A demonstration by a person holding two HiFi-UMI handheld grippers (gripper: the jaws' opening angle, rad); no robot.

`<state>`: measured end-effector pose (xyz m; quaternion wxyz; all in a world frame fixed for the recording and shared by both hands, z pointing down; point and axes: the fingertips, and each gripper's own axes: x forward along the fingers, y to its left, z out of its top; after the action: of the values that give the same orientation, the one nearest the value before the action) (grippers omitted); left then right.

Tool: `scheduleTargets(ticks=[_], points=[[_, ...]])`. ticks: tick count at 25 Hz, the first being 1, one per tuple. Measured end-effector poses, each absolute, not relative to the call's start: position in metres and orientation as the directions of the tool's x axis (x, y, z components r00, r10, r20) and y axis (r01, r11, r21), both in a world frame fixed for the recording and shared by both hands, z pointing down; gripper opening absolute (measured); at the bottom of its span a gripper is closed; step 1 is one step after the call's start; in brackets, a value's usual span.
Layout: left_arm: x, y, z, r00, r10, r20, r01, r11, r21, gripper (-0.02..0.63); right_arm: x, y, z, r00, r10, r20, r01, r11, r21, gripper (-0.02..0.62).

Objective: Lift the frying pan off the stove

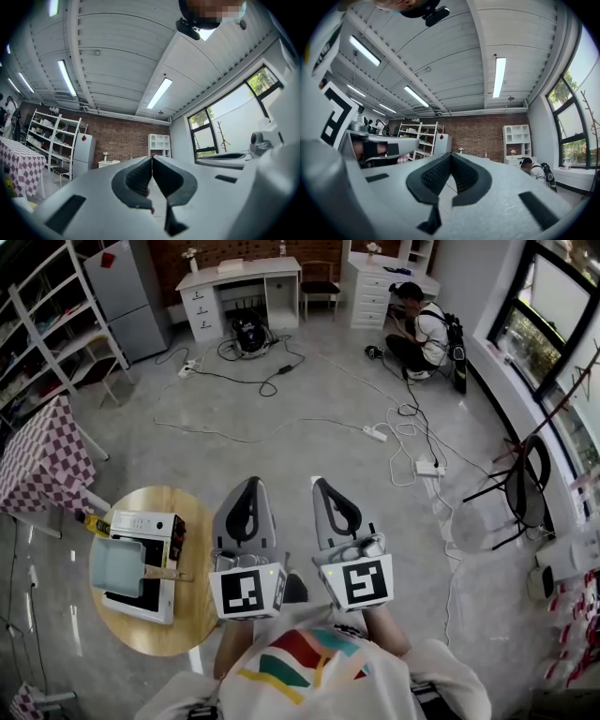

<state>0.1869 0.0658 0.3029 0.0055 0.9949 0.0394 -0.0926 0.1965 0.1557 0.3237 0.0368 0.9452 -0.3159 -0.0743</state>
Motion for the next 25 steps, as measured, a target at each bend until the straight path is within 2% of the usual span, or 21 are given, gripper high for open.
scheduleTargets(ticks=[7,14,21,25], points=[[0.274,0.009,0.293,0.979,0.093,-0.181,0.095,-0.996,0.002,0.006,0.274,0.098,0.319,0.787,-0.61,-0.091,-0.599,-0.792,0.121,-0.006],[0.307,-0.004,0.322,0.987,0.048,-0.15,0.057,-0.997,0.051,0.006,0.313,0.094,0.351,0.776,-0.631,-0.021,-0.624,-0.771,0.127,-0.006],[0.313,-0.051,0.327,0.992,-0.08,-0.101,-0.069,-0.991,0.112,0.006,0.327,0.037,0.34,0.671,-0.742,0.016,-0.737,-0.663,0.133,-0.006],[0.312,-0.084,0.321,0.971,-0.23,-0.06,-0.221,-0.967,0.127,0.006,0.347,0.009,0.331,0.573,-0.817,0.063,-0.818,-0.566,0.105,-0.006]])
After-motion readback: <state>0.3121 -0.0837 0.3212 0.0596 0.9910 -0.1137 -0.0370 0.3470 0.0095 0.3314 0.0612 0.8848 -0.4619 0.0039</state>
